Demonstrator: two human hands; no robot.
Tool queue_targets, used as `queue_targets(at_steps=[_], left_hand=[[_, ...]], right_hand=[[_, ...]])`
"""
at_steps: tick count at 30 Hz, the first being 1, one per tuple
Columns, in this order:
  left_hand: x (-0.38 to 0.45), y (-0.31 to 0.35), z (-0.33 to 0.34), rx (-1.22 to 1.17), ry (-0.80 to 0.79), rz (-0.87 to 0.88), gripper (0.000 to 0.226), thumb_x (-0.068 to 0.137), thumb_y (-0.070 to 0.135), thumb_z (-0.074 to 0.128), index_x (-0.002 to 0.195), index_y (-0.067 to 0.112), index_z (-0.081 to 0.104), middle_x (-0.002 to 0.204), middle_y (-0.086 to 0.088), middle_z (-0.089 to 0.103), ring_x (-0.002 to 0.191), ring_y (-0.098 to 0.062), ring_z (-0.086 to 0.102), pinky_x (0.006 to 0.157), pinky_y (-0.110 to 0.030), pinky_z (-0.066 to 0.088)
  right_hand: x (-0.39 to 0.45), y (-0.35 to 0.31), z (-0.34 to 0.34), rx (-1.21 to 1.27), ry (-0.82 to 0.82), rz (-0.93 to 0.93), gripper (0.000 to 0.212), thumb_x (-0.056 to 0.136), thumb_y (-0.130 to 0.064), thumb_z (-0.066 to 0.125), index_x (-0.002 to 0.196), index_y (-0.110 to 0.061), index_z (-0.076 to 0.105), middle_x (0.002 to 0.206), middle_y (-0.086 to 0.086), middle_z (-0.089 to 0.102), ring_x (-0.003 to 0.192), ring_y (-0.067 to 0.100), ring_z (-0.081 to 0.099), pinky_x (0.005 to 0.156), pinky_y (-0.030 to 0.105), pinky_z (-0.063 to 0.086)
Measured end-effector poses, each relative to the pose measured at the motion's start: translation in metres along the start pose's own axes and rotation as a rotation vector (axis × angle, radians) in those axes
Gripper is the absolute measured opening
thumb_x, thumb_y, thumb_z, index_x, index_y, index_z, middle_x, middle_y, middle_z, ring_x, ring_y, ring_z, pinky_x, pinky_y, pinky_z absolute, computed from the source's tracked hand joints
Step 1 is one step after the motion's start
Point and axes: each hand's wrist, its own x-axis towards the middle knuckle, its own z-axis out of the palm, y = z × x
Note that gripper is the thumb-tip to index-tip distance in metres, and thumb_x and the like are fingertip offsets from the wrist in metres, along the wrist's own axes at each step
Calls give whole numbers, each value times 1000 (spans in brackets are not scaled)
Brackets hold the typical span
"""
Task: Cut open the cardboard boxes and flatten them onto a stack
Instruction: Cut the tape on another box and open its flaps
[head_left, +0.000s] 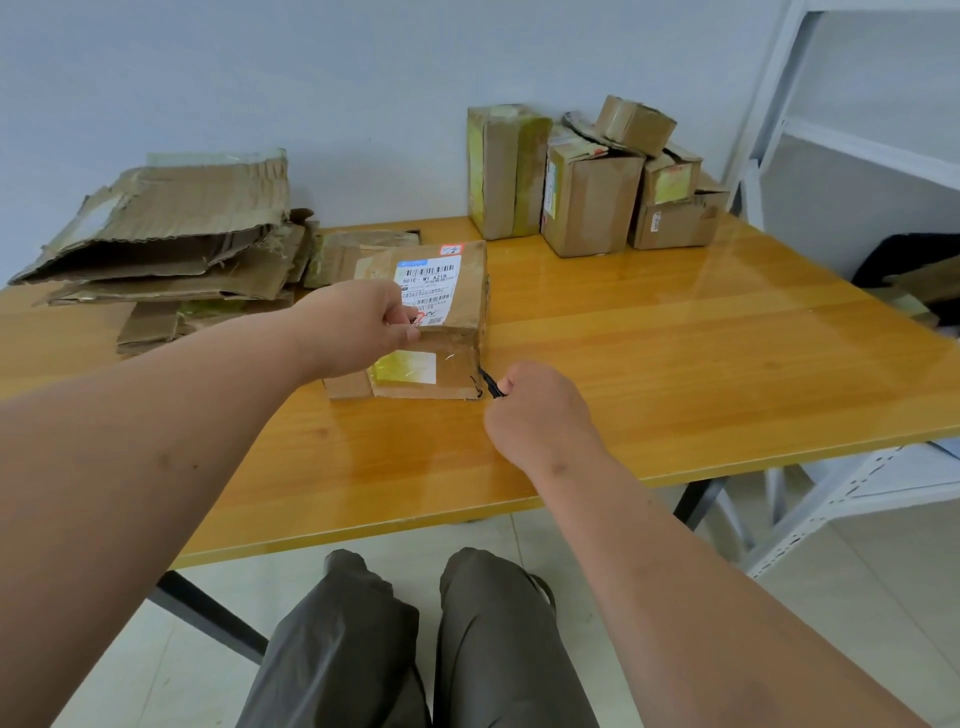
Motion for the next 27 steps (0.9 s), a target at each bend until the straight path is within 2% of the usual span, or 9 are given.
queue_targets(at_steps=[3,8,12,13,16,19,22,25,27], left_hand=[[-1,0,1,10,3,0,19,98,32,56,89,16,54,127,14,62,82,0,53,60,-27,38],[-2,2,0,40,0,6,20,99,32,55,91,14,54,127,13,62,75,1,51,57,-27,36],[-1,0,-2,25,0,6,20,99,31,54,88,14,51,128,12,62,75,3,49,57,-26,34],[0,0,-2,18,-3,4,20,99,31,54,88,15,51,129,13,61,75,4,48,57,-26,33],[0,1,-2,12,-7,-3,20,99,30,54,86,16,50,129,13,61,70,4,45,55,-26,31],[2,1,-2,-7,-3,-2,20,99,30,54,86,16,51,130,12,61,71,4,45,55,-26,31],[2,1,-3,-15,-12,-4,18,99,30,55,86,18,52,130,10,61,73,4,45,56,-26,32],[5,-2,-3,-31,-17,-3,18,98,30,55,86,18,52,130,11,61,77,3,47,58,-26,34],[6,-3,-2,-42,-17,2,18,98,31,56,85,18,52,128,13,61,78,3,47,58,-27,34]], right_hand=[[3,-2,-3,4,-38,35,18,77,0,42,70,-16,42,69,3,48,60,20,40,52,29,33],[8,-2,-3,85,-57,90,18,73,-1,38,72,-15,48,74,9,59,65,26,53,58,32,42],[5,-2,-5,-33,-115,75,16,80,-2,43,73,-13,53,72,5,56,62,21,50,52,27,38],[5,-2,-5,-47,-119,73,16,81,-3,44,76,-12,55,73,5,58,65,21,53,54,28,40],[4,1,-4,7,-99,89,22,78,-2,39,85,-14,56,84,10,65,83,31,66,69,37,52],[0,4,-3,77,-41,73,21,79,-3,36,88,-15,51,88,14,66,86,36,66,73,46,55],[1,0,0,92,-16,56,20,81,-5,38,89,-18,50,85,8,63,82,32,65,68,41,52],[3,-1,2,84,-5,36,18,82,-4,39,86,-18,50,81,3,57,72,25,54,60,35,42],[1,1,4,82,13,21,18,86,-5,41,92,-17,52,83,3,58,72,23,52,59,33,41]])
